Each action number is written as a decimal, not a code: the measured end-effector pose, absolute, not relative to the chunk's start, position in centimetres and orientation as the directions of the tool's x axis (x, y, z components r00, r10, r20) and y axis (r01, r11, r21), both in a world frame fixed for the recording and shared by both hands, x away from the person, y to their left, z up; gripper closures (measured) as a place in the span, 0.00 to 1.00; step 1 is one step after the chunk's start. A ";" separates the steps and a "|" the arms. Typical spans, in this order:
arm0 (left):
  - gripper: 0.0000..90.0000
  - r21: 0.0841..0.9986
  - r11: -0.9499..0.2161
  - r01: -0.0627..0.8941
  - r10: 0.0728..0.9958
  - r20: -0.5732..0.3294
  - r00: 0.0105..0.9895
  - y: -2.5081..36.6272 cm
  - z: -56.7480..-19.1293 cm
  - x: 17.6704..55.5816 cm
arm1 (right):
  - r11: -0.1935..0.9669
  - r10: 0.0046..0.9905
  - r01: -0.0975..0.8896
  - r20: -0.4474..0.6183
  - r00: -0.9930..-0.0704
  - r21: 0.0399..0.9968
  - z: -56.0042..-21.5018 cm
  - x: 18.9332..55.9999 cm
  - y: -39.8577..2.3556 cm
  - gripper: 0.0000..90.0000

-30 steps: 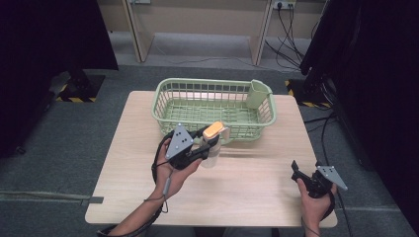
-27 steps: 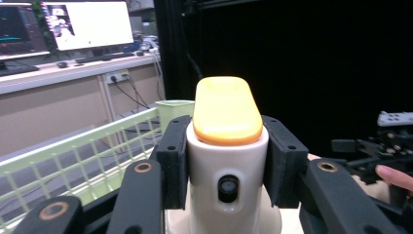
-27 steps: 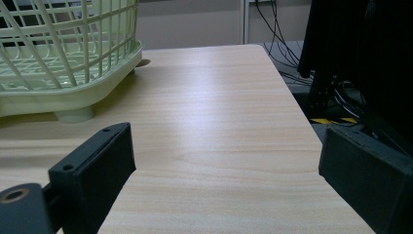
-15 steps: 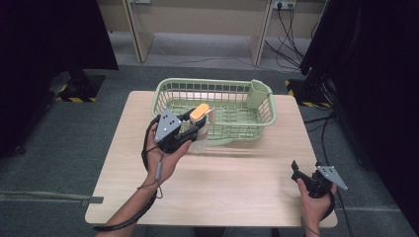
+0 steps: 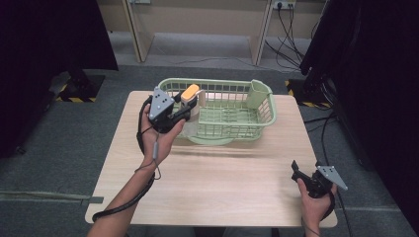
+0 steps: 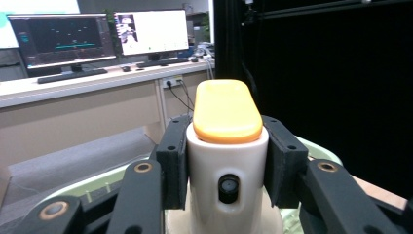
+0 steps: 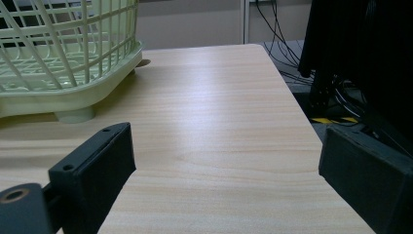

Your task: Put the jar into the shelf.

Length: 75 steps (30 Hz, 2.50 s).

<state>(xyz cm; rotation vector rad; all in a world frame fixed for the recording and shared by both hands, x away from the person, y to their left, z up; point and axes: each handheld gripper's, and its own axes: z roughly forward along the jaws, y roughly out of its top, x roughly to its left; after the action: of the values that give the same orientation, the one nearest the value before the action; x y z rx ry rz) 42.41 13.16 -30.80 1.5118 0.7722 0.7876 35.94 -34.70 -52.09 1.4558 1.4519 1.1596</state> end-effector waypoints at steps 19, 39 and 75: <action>0.64 0.991 -0.081 0.104 0.888 0.025 0.459 12.9 -30.3 48.6 | -0.067 0.994 0.304 0.089 -0.060 0.950 -52.1 35.9 -34.7 0.07; 0.64 0.932 -0.144 0.334 0.912 -0.006 0.410 12.8 -33.5 54.7 | -0.068 0.994 0.303 0.091 -0.062 0.951 -52.1 35.9 -34.8 0.07; 0.64 0.814 -0.209 0.542 0.923 -0.018 0.384 12.6 -37.5 58.4 | -0.070 0.994 0.302 0.093 -0.065 0.951 -52.1 35.9 -34.8 0.07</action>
<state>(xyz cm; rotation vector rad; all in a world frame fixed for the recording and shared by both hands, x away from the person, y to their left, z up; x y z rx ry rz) 58.42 12.64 -37.50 1.8779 1.2656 0.6296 35.94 -34.78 -52.09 1.4579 1.4522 1.1706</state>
